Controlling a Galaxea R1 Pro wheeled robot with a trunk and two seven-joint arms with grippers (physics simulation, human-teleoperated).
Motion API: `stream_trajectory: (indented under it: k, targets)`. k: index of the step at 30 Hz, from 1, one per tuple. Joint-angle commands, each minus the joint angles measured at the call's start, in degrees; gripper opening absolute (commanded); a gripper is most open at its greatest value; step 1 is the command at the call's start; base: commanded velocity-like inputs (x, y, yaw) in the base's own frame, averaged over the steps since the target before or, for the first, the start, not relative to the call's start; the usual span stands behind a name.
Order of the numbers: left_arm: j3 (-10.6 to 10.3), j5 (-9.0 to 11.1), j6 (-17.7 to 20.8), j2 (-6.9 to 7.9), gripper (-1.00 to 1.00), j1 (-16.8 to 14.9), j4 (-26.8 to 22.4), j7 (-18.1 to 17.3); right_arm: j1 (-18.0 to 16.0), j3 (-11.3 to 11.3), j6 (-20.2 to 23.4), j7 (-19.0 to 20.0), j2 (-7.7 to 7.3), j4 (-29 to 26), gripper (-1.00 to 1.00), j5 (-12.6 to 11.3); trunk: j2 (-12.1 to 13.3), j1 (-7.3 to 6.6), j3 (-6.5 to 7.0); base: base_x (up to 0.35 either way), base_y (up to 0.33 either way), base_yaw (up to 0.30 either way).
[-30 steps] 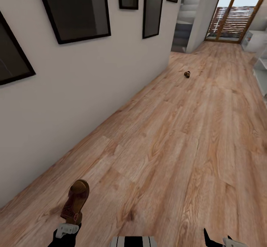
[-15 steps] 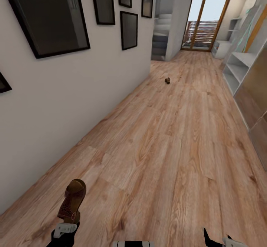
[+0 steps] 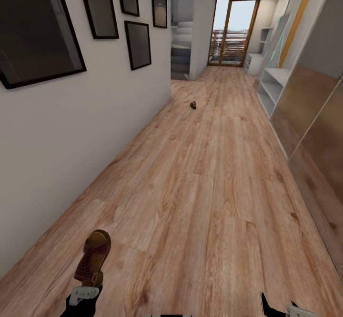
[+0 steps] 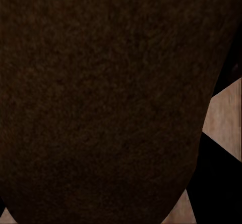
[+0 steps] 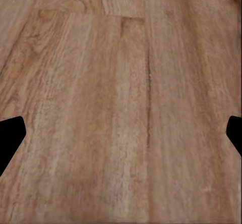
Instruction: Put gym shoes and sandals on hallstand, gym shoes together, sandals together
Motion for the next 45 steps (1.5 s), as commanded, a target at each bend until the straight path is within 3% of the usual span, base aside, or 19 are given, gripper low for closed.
stream_trajectory:
  k: [1,13,45]
  targets:
    - [0.4,-0.6,-0.3,-0.04,-1.0,-0.1,0.0,-0.3,-0.1,-0.5,-0.2,0.4,0.05,0.1,1.0,0.5,0.4,-0.24,0.18,0.0,0.0,-0.287]
    - [0.4,-0.6,-0.3,-0.04,-1.0,0.0,0.0,-0.3,-0.1,-0.5,-0.2,0.4,0.05,0.1,1.0,0.5,0.4,-0.24,0.33,0.051,0.0,-0.123]
    - [0.5,-0.6,-0.3,-0.04,-1.0,0.0,1.7,-0.3,-0.1,-0.4,-0.2,0.2,0.1,0.0,1.0,0.6,0.4,-0.24,0.33,0.33,0.0,-0.001]
